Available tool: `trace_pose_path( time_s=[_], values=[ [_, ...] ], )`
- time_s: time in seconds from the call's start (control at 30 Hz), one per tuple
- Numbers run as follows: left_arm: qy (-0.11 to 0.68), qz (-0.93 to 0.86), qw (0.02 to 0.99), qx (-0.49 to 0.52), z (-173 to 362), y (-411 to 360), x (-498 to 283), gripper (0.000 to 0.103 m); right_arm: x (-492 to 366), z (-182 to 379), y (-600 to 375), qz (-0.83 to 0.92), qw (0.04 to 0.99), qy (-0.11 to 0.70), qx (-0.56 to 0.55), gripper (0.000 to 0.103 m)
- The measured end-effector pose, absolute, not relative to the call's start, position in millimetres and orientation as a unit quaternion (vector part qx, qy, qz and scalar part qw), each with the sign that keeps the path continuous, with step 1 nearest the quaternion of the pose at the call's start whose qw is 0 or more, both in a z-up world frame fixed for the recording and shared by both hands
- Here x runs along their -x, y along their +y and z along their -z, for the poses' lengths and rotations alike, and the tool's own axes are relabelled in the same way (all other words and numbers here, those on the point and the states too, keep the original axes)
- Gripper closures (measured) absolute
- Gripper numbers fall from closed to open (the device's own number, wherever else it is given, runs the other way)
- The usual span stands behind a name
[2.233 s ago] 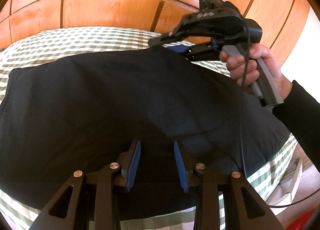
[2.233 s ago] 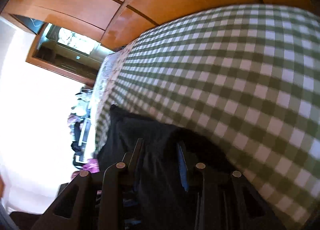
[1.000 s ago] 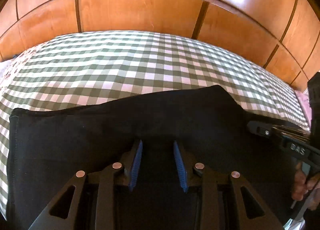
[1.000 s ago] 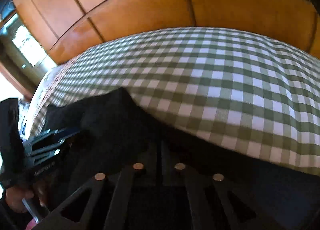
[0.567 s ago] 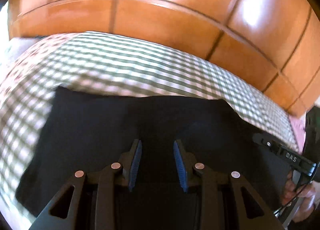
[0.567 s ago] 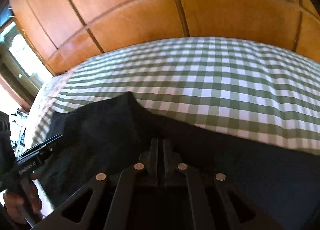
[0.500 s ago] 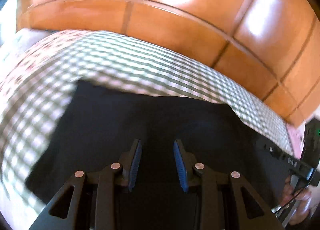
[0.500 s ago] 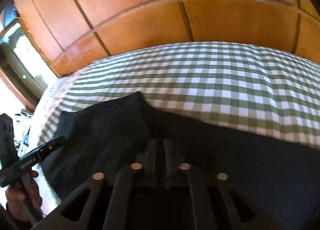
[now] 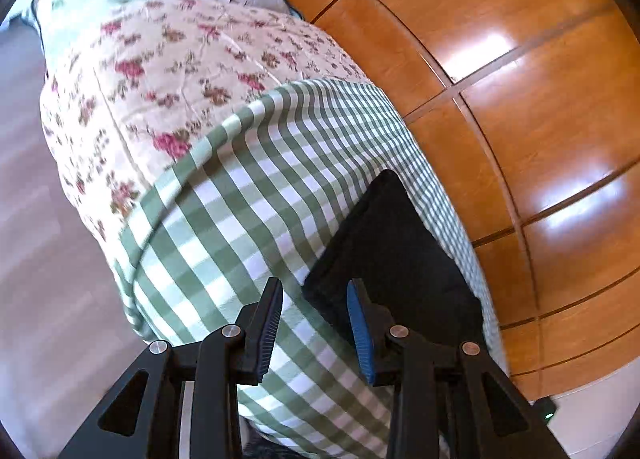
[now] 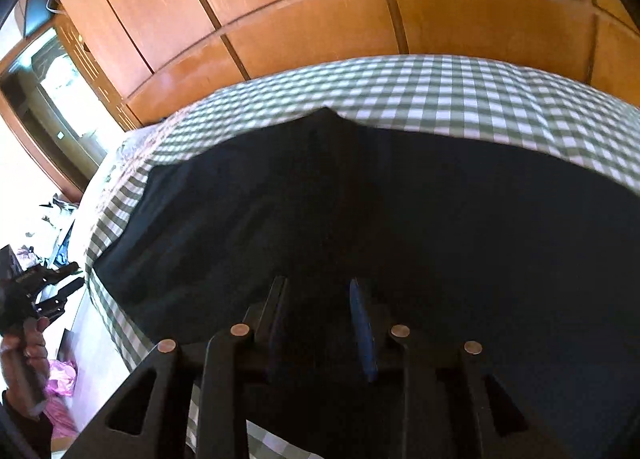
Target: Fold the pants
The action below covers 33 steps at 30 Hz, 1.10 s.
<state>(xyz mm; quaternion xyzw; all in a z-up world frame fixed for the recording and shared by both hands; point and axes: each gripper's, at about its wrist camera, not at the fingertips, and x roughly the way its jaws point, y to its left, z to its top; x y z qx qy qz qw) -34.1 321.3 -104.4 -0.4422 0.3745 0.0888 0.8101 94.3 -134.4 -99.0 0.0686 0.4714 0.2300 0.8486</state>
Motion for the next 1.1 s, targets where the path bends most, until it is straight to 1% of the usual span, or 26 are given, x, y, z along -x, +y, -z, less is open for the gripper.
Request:
trace_pose_path(
  time_s=[0.23,0.27,0.3,0.4,0.5,0.53,0.57,0.6,0.63,0.7,0.77,0.87,0.97,1.1],
  values=[
    [0.409,-0.073,0.788,0.455,125,306,7,0.070,-95,106,-132,-0.228,0.849,0.473,-0.063,0.071],
    [0.409,-0.080,0.792,0.446,125,303,4,0.076,-95,106,-132,-0.228,0.849,0.473,-0.064,0.071],
    [0.407,-0.086,0.801,0.430,123,301,2,0.088,-95,107,-133,-0.228,0.849,0.472,-0.068,0.070],
    [0.392,-0.083,0.819,0.411,113,295,1,0.090,-95,108,-134,-0.230,0.848,0.472,-0.073,0.070],
    [0.415,-0.098,0.819,0.383,118,291,-3,0.091,-94,110,-135,-0.229,0.849,0.472,-0.068,0.070],
    [0.424,-0.105,0.819,0.372,122,289,-4,0.091,-93,110,-134,-0.229,0.850,0.470,-0.066,0.070],
    [0.432,-0.115,0.819,0.361,124,287,-5,0.083,-93,110,-133,-0.229,0.851,0.469,-0.065,0.070],
    [0.433,-0.125,0.821,0.352,122,287,-3,0.073,-92,110,-132,-0.229,0.852,0.468,-0.062,0.070],
    [0.432,-0.133,0.823,0.344,118,287,-1,0.071,-92,111,-132,-0.229,0.852,0.467,-0.060,0.070],
    [0.419,-0.153,0.834,0.325,103,286,4,0.070,-92,112,-132,-0.231,0.852,0.466,-0.059,0.070],
    [0.399,-0.168,0.855,0.287,83,283,7,0.070,-93,112,-134,-0.232,0.851,0.466,-0.065,0.070],
    [0.370,-0.136,0.886,0.245,55,271,-6,0.070,-94,113,-134,-0.234,0.850,0.467,-0.068,0.070],
    [0.374,-0.096,0.898,0.211,46,253,-37,0.070,-93,114,-134,-0.233,0.851,0.466,-0.071,0.070],
    [0.394,-0.044,0.899,0.187,51,229,-86,0.070,-92,113,-134,-0.233,0.851,0.466,-0.072,0.070]
  ],
)
